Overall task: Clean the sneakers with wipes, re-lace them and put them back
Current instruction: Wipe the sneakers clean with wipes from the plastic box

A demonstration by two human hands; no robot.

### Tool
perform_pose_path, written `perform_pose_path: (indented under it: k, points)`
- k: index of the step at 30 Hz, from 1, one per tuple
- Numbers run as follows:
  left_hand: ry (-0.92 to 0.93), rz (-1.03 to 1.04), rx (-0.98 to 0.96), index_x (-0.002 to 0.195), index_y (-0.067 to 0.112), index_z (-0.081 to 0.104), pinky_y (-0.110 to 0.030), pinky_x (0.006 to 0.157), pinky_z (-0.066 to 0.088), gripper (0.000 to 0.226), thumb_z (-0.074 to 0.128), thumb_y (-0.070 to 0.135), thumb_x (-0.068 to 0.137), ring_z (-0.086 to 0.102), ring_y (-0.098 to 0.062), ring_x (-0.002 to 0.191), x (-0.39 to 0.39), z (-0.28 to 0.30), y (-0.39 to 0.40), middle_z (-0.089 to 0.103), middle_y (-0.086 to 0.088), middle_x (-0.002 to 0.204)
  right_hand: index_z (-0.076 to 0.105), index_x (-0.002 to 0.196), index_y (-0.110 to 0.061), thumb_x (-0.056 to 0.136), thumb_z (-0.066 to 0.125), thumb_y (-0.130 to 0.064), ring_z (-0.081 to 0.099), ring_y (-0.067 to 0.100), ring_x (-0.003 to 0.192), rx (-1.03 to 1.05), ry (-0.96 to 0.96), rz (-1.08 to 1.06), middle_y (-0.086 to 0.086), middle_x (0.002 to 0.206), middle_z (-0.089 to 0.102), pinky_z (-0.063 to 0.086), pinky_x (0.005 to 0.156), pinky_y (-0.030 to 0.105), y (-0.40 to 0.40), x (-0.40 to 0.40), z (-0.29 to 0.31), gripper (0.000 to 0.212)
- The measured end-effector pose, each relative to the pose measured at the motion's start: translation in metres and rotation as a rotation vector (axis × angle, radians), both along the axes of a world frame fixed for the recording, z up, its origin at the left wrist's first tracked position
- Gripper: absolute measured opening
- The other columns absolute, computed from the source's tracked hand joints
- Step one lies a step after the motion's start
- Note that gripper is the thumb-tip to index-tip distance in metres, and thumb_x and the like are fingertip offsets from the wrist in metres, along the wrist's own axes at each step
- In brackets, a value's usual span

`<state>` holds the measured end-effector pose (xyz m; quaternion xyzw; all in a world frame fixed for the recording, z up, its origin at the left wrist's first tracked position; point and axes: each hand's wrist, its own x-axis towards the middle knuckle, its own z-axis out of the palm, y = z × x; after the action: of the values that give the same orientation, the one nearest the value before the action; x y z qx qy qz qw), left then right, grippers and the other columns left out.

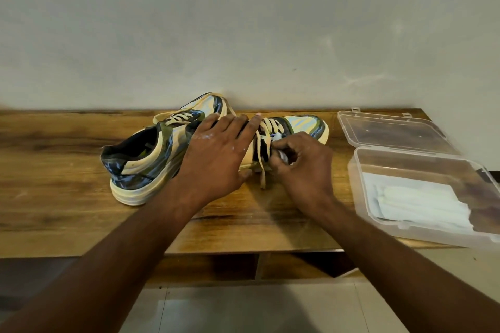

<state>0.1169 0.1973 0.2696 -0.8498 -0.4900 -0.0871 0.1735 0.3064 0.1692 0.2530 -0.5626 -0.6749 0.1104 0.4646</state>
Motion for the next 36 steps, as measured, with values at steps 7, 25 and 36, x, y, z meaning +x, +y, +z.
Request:
perform_pose_path:
  k: [7,25,36]
  points:
    - [0.001,-0.001,-0.006,0.166,0.017,0.022,-0.049,0.124,0.028,0.106,0.070,0.064,0.084,0.044,-0.026,0.144,0.000,0.000,-0.002,0.048,-0.006,0.156,0.082,0.100,-0.011,0.084,0.078,-0.009,0.069,0.008,0.072,-0.102,0.096,-0.219,-0.003,0.085,0.076,0.060,0.074,0.027,0.024,0.024,0.013,0.017]
    - [-0.014,0.012,0.004,0.165,0.017,0.027,-0.049,0.124,0.026,0.103,0.073,0.051,0.080,0.043,-0.026,0.146,0.000,-0.006,-0.002,0.047,-0.008,0.157,0.079,0.078,-0.011,0.080,0.072,-0.005,0.064,0.014,0.070,-0.069,0.010,0.012,-0.002,0.072,0.071,0.055,0.067,0.037,0.007,-0.020,0.017,0.009]
    - [-0.013,-0.002,0.023,0.165,0.018,0.023,-0.049,0.127,0.022,0.104,0.069,0.064,0.085,0.041,-0.025,0.147,-0.001,-0.007,-0.002,0.045,-0.006,0.158,0.083,0.085,-0.012,0.081,0.075,-0.003,0.063,0.003,0.068,-0.135,-0.049,-0.123,-0.006,0.079,0.074,0.054,0.069,0.020,0.019,0.019,0.022,0.013]
